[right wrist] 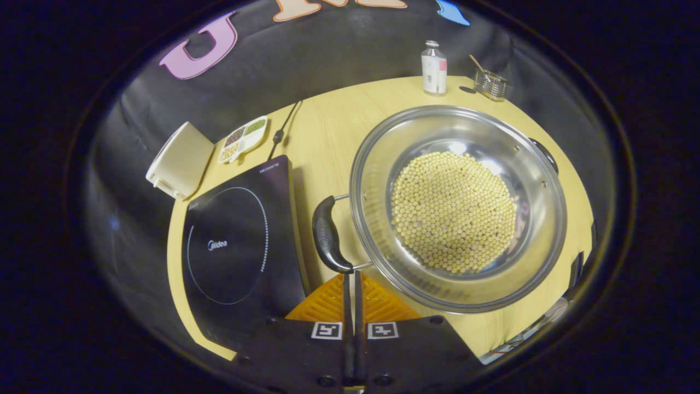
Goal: First push the handle of the pot to place it horizontally, then grasp the pot with both hands and set it on the induction cooktop.
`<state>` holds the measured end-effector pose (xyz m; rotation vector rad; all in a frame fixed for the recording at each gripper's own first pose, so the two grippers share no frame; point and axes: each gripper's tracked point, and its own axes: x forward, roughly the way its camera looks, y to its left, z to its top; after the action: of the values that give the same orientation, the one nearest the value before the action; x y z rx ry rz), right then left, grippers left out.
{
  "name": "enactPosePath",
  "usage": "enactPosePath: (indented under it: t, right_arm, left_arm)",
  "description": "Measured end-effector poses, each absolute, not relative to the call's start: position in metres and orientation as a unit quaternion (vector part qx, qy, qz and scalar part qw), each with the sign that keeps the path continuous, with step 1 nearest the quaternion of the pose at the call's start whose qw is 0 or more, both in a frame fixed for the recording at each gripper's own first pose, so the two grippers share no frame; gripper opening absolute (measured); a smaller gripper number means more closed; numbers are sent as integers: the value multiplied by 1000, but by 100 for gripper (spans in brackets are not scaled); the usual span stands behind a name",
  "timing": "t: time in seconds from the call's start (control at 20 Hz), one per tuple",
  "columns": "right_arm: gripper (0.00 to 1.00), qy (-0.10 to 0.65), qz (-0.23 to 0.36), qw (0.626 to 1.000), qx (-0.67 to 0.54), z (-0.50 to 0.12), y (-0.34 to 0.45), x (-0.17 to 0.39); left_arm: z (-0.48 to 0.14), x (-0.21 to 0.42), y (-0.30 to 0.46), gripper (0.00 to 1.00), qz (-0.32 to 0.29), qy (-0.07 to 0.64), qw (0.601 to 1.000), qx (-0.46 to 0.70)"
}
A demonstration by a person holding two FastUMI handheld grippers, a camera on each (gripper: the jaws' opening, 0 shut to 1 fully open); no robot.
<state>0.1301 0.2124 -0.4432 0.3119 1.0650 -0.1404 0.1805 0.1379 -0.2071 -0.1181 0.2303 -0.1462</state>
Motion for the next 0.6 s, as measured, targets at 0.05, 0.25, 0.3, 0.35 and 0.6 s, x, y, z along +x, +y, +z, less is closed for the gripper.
enactPosePath:
  t: [0.05,0.25,0.3,0.35,0.6]
  right_arm:
    - [0,503,-64,848,152,-438,210,129]
    - [2,465,-75,860,199,-401,182,130]
    - [3,452,-82,864,206,-389,168,131]
    - [3,441,-86,869,209,-381,154,132]
    - [2,414,-87,893,150,-363,78,136]
  left_arm:
    - [-208,181,134,95,-75,119,988,-62]
    - [-212,179,103,95,-100,136,982,-81]
    - [-215,179,94,95,-109,143,980,-80]
    - [-219,177,86,95,-117,149,979,-78]
    - [-231,170,45,95,-120,187,971,-90]
